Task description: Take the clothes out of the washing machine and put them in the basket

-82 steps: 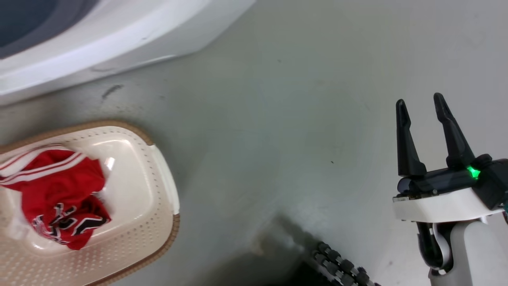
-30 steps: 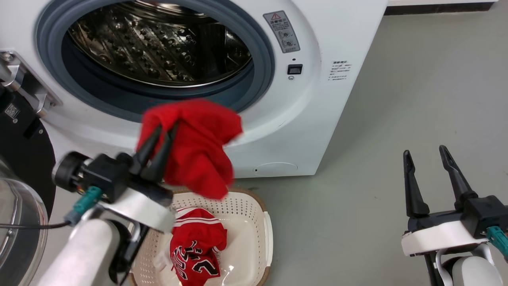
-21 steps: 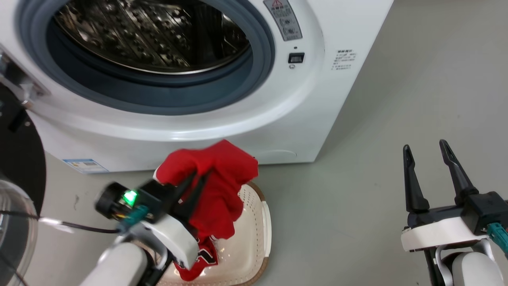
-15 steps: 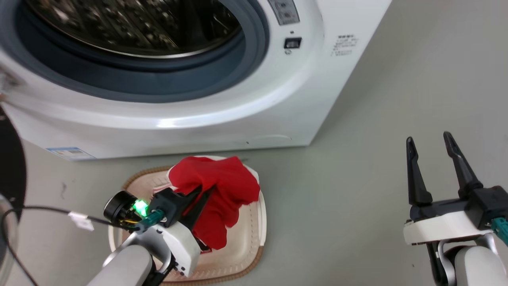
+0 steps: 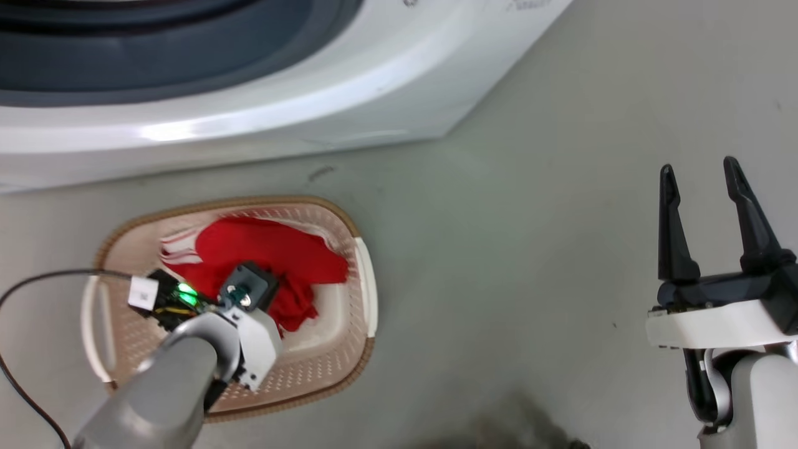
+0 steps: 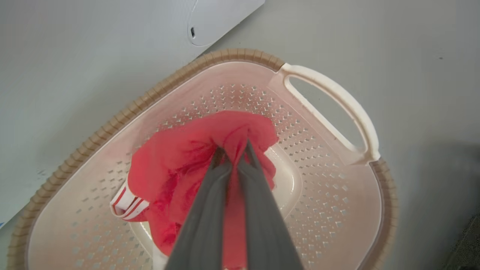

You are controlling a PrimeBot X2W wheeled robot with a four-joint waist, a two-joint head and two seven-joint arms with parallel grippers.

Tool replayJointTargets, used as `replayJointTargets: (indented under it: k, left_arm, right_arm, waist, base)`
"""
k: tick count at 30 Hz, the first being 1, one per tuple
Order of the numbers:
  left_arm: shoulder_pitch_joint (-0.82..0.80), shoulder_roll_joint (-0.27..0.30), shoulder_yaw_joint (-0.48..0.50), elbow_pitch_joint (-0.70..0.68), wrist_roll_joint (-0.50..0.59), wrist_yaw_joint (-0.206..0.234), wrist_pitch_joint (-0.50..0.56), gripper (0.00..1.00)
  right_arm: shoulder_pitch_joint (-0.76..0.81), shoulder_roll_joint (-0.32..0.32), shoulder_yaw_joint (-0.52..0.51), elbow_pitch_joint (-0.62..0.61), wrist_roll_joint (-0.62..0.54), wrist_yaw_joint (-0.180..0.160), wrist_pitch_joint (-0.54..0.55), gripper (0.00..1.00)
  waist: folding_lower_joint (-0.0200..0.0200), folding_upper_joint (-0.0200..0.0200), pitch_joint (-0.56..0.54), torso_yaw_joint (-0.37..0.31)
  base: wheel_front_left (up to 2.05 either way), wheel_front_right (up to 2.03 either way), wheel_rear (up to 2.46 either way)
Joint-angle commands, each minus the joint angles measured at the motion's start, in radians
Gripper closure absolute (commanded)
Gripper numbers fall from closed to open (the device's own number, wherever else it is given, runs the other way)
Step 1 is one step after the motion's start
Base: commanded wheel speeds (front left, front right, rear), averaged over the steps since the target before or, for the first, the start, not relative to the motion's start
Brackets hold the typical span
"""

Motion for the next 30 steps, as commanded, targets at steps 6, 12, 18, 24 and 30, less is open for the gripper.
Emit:
replayJointTargets:
  k: [6, 12, 18, 24, 30]
  left_arm:
    - [-0.115, -0.01, -0.019, 0.15, 0.003, -0.004, -0.03, 1.0]
    - [-0.194, -0.011, -0.042, 0.269, -0.007, -0.005, -0.04, 1.0]
    - [-0.244, -0.017, -0.059, 0.353, -0.04, -0.006, -0.043, 1.0]
    - [-0.258, -0.034, -0.047, 0.421, -0.079, 0.001, -0.045, 0.0]
    - [-0.225, -0.063, -0.053, 0.421, -0.081, 0.005, -0.064, 0.0]
  right_arm:
    - [-0.04, 0.002, 0.011, -0.038, 0.046, -0.001, -0.002, 0.0]
    - [-0.047, 0.002, 0.035, -0.056, 0.07, -0.001, -0.002, 0.0]
    - [-0.06, 0.002, 0.046, -0.059, 0.09, -0.001, -0.002, 0.0]
    - [-0.062, 0.002, 0.043, -0.049, 0.093, -0.001, -0.002, 0.0]
    - [-0.062, 0.002, 0.036, -0.031, 0.078, -0.001, -0.002, 0.0]
  waist:
    - [-0.0002, -0.0001, 0.154, -0.089]
    - [-0.0002, -0.0001, 0.224, -0.118]
    - [-0.0002, -0.0001, 0.261, -0.138]
    - [-0.0002, -0.0001, 0.255, -0.134]
    - [-0.0002, -0.0001, 0.179, -0.107]
  base:
    - [0.0, 0.0, 0.0]
    - [0.0, 0.0, 0.0]
    - [0.0, 0.0, 0.0]
    - [0.0, 0.0, 0.0]
    - [0.0, 0.0, 0.0]
